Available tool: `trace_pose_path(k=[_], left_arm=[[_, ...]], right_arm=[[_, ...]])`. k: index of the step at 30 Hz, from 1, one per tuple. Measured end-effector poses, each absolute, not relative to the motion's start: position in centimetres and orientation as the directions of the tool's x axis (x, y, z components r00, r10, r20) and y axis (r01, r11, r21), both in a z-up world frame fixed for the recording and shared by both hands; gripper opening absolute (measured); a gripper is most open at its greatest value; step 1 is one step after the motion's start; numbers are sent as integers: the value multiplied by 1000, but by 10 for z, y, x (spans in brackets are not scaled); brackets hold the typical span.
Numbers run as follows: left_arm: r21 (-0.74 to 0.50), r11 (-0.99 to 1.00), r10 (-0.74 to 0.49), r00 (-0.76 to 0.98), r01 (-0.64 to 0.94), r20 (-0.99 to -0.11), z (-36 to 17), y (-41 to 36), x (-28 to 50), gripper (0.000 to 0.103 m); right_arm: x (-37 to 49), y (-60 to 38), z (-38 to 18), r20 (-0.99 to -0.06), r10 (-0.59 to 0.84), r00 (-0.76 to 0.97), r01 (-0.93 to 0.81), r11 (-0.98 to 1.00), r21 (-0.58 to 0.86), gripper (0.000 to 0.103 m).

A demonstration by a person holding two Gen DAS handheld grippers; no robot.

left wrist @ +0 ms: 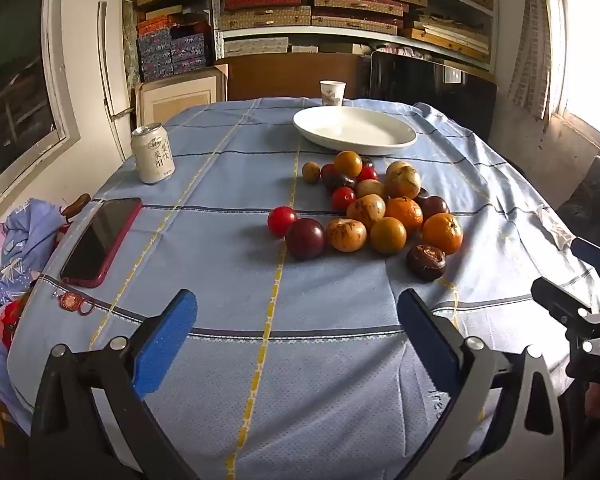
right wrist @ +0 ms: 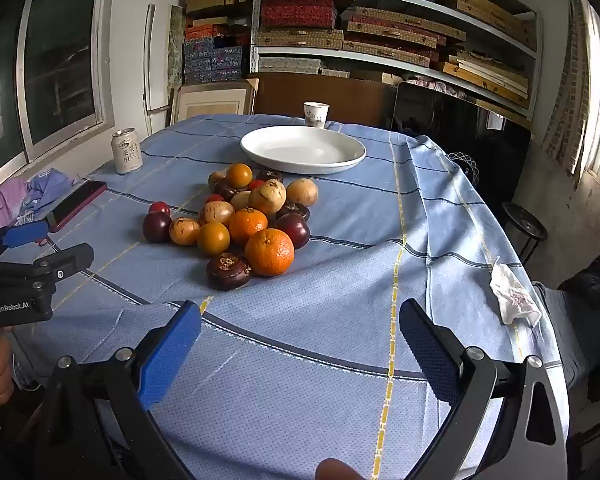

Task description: Organize fruits

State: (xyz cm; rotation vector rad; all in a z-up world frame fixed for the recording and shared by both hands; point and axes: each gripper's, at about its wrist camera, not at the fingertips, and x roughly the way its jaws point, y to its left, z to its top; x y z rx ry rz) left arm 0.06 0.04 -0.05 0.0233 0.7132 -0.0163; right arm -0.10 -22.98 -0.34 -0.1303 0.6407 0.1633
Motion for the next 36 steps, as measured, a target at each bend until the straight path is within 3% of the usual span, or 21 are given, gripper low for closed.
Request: trace_pose_path(k=[36], left_arm=[[21,1000,5,747,12,-665,-4,3,2,98]], right_arm=[[1,-230,-4,-623,111,774,-192,979,-65,100]])
